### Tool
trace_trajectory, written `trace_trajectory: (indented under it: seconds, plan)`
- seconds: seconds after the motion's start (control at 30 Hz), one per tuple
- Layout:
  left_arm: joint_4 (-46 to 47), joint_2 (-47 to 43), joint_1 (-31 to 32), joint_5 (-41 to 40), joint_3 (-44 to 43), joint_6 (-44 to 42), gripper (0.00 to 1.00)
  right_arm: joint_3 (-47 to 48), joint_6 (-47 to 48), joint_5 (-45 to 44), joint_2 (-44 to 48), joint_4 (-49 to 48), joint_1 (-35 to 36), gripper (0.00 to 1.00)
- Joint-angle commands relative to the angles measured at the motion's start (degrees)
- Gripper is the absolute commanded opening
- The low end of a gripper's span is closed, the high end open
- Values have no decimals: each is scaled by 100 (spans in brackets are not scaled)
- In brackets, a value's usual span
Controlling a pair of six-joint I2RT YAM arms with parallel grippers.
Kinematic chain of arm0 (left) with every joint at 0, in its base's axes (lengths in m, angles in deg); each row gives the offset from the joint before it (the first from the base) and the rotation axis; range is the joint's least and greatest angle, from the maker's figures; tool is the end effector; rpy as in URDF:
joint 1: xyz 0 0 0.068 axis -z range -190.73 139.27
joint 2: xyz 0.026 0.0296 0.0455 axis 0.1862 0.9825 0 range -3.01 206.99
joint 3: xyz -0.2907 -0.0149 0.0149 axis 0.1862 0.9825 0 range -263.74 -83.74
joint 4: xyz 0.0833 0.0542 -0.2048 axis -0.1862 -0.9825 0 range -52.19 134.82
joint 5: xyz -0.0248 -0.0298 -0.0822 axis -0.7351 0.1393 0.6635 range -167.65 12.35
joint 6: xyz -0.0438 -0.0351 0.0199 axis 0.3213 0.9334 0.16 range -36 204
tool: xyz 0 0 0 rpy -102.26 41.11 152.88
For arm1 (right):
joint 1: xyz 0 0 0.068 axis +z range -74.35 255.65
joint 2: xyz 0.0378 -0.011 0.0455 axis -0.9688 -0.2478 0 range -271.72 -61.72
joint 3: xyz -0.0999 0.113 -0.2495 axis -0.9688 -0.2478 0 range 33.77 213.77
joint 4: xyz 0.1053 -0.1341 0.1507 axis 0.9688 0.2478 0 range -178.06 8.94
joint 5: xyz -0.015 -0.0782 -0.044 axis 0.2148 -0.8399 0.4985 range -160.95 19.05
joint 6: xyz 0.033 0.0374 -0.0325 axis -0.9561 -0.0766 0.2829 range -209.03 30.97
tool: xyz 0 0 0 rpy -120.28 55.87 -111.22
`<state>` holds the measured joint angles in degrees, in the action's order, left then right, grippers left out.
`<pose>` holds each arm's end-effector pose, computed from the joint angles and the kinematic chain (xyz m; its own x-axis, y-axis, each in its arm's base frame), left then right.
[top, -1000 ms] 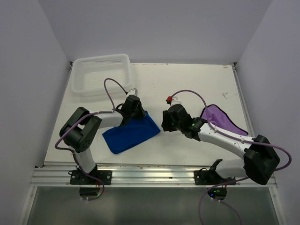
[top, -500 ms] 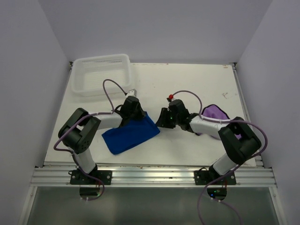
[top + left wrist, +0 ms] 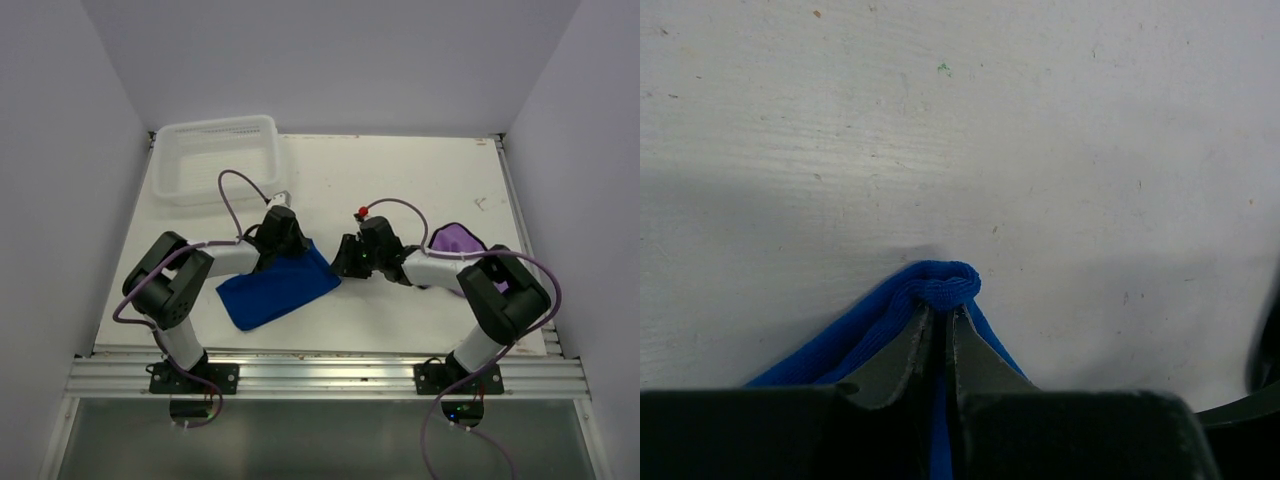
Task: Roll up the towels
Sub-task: Roll the towel
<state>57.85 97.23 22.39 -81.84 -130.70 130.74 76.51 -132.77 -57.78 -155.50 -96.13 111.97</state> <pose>0.2805 -0.1792 0.1850 -0.7336 -0.3886 -0.5575 -0.0527 0.8504 -0.5235 0.2372 0.1867 0.1924 -0.8884 0.1826 -0.4213 -0.1340 0.7745 0.6182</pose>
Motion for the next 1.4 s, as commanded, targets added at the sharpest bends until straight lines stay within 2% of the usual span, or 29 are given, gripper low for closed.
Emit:
trace_trajectory:
  seconds: [0.0, 0.23, 0.43, 0.63, 1.37]
  plan:
    - [102, -190, -25, -170, 108, -113, 0, -99, -125, 116, 131, -238, -10, 43]
    - [146, -295, -34, -197, 196, -77, 0, -310, -467, 282, 386, -545, -274, 50]
    - [182, -392, -34, -153, 161, -60, 0, -477, -818, 748, 308, -1168, -502, 51]
    - [164, -427, -25, -153, 152, -69, 0, -530, -1057, 916, -105, -1512, -529, 41]
    - [182, -409, -25, -214, 257, -86, 0, -504, -723, 916, -554, -1302, -239, 42]
